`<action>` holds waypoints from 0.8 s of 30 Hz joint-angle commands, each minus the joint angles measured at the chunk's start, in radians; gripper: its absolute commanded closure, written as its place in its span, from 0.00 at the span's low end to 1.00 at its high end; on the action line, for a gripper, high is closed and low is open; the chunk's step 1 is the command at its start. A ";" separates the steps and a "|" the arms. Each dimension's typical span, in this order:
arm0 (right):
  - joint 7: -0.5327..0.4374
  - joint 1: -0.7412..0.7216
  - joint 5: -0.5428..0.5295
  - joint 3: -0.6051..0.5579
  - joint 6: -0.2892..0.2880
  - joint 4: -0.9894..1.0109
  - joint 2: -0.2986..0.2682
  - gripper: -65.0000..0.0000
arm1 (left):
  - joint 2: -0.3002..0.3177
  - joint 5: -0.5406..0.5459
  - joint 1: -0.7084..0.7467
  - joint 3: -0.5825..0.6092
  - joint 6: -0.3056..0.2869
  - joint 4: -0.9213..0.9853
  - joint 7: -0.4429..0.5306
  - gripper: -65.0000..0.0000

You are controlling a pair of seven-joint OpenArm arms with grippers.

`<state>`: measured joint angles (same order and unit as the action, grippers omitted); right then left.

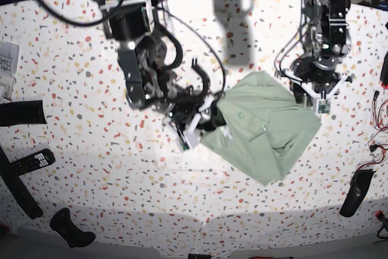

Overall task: Fold the T-shirt properly
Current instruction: 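Grasp the bundle edges with both grippers and square it on the table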

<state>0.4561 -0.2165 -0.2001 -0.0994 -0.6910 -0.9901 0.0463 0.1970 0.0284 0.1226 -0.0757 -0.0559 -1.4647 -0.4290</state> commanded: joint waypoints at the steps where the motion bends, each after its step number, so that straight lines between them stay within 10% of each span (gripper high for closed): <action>1: 0.059 0.020 0.003 -0.017 -0.007 -0.047 -0.003 0.72 | 0.005 -0.001 -0.027 -0.002 -0.002 -0.002 0.012 0.65; 19: 0.126 0.037 -0.092 -0.092 -0.007 -0.417 -0.007 0.72 | 0.006 0.032 -0.142 -0.002 -0.064 0.020 -0.029 0.65; 24: -0.030 -0.003 0.006 -0.017 0.056 -0.414 -0.007 0.72 | 0.006 0.041 -0.142 -0.002 -0.065 0.020 -0.030 0.65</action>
<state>0.4404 -0.1978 -0.1791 -0.1158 -0.6334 -1.3876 0.0360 0.1970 0.0631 -0.0032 -0.0750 -0.1173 -1.4288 -0.4797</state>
